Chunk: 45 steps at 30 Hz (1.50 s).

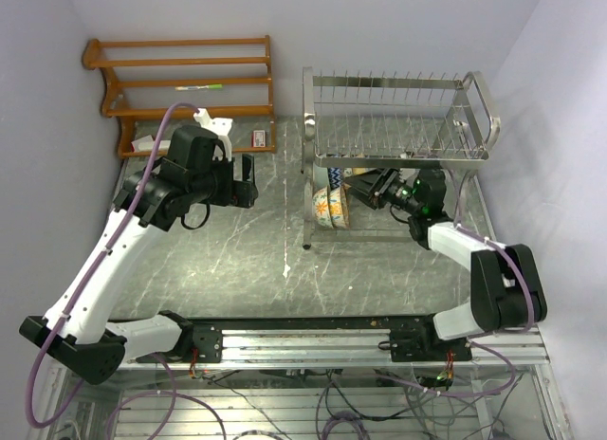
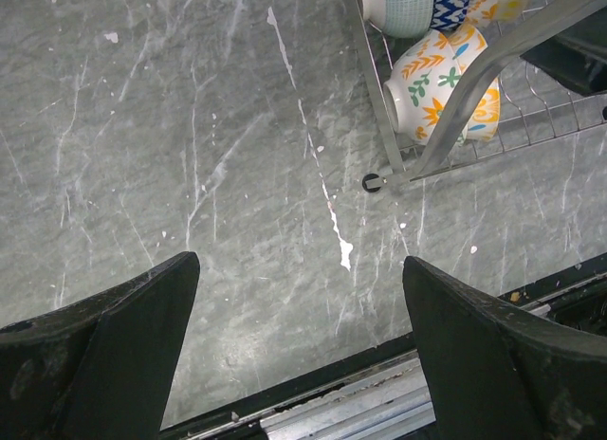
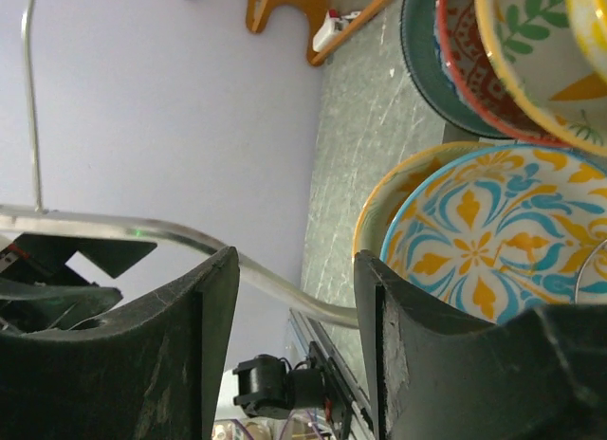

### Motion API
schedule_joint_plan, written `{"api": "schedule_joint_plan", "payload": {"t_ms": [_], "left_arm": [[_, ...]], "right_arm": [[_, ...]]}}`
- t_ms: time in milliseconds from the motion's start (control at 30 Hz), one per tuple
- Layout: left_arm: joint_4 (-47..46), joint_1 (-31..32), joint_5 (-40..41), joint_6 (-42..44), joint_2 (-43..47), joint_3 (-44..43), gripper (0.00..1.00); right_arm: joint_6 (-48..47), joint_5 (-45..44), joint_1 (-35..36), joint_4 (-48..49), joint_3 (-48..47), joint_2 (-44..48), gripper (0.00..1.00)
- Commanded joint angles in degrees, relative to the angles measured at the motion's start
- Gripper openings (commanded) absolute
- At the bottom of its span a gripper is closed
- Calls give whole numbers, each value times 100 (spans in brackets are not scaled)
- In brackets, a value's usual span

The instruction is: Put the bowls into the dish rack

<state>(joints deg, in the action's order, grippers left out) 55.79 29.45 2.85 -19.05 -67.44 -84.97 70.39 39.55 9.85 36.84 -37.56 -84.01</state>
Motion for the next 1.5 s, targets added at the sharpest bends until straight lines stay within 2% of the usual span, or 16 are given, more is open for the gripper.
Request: {"api": "schedule_joint_plan", "payload": {"t_ms": [0,267,567,733,1000,1133,1333,1367,1467], "left_arm": [[-64,-18,92,-42,133,118,99],[-24,-23,122,-339,158,24,99],[-155,-18,437,-603,257,163,99],[-145,-21,551,-671,205,195,99],[-297,-20,1166,-956,197,361,99],[-302,-18,1461,-1091,206,445,99],[-393,-19,1490,-1125,244,689,99],[-415,-18,1471,-1146,249,726,99],[-521,-19,1432,-1193,270,857,100]], "right_arm": [[-86,-140,47,-241,298,538,52],[-239,-308,168,-1056,990,1816,52],[-686,-1138,1092,-3220,1592,3670,53],[-1146,-1841,1749,-4549,1326,4388,53],[-1972,-2670,2508,-5990,312,4149,52],[-2630,-3335,2802,-7041,-551,3803,51],[-3122,-3837,3186,-7838,-1405,3407,51],[-3127,-3900,3270,-7900,-1495,3351,54],[-3100,-4129,3608,-8055,-1722,3139,72]]}}
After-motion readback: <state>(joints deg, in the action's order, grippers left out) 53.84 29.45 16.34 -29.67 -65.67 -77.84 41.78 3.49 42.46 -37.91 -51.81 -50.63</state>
